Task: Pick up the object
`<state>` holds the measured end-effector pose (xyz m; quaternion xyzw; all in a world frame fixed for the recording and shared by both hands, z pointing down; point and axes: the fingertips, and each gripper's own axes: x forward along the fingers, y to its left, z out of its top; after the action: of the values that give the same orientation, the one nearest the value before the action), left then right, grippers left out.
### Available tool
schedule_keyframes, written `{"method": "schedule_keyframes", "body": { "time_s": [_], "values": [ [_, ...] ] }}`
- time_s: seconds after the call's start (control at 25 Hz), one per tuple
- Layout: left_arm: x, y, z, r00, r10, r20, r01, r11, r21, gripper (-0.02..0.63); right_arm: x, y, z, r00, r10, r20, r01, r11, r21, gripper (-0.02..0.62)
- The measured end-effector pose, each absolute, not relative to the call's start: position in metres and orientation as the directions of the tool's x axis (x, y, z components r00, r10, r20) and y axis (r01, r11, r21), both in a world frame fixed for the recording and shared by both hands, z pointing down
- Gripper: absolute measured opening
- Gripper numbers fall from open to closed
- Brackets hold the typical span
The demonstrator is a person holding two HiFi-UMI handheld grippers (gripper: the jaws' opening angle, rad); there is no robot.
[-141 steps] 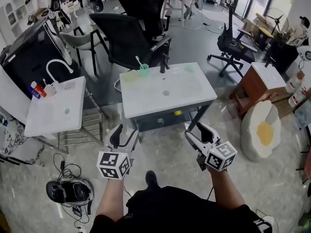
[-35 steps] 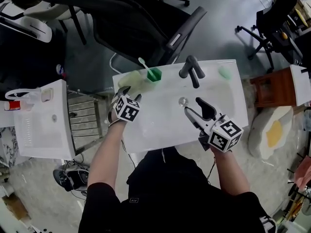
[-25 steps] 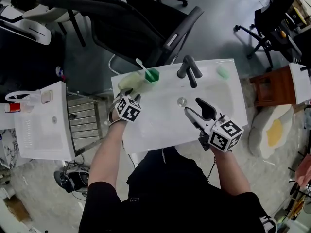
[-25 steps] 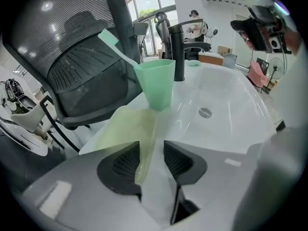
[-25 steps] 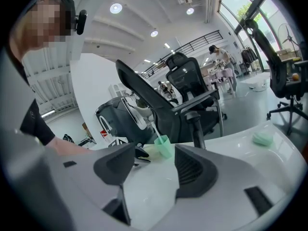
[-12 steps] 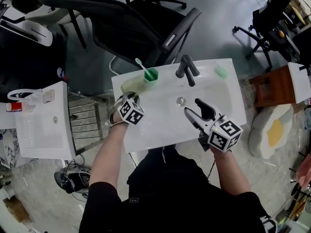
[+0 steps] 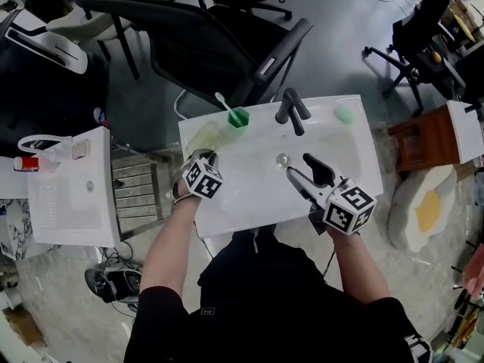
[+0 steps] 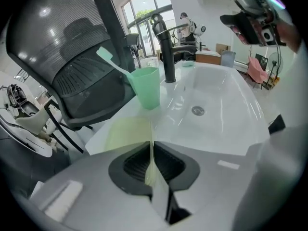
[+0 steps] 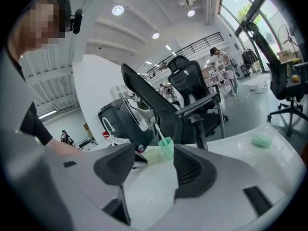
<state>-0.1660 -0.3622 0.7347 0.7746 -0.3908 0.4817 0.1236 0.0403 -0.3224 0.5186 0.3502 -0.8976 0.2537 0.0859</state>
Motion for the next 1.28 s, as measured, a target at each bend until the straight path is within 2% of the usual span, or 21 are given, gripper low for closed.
{"method": "schedule_keyframes", "body": {
  "time_s": [0.56,0.76,1.08,1.28],
  "values": [
    [-0.188,-0.376,0.65,0.349,-0.614,0.708,-0.814,-0.573,-0.094,0.031,0.016,-0.326,0.487,-0.72,-0.629,0.293,-0.693,0.633,-0.344,0.236],
    [-0.199,-0.382,0.618,0.396,-0.66,0.639,-0.82,-0.568,-0.078,0.031,0.008,-0.327,0.471,-0.694,-0.665,0.277,-0.72,0.622,-0.309,0.19],
    [-0.213,-0.385,0.577,0.44,-0.706,0.554,-0.833,-0.551,-0.04,0.029,0.003,-0.331,0.457,-0.674,-0.693,0.254,-0.737,0.613,-0.284,0.17],
    [-0.208,-0.385,0.542,0.445,-0.734,0.513,-0.843,-0.537,-0.036,0.029,0.017,-0.337,0.448,-0.669,-0.711,0.216,-0.74,0.607,-0.29,0.133]
  ]
}}
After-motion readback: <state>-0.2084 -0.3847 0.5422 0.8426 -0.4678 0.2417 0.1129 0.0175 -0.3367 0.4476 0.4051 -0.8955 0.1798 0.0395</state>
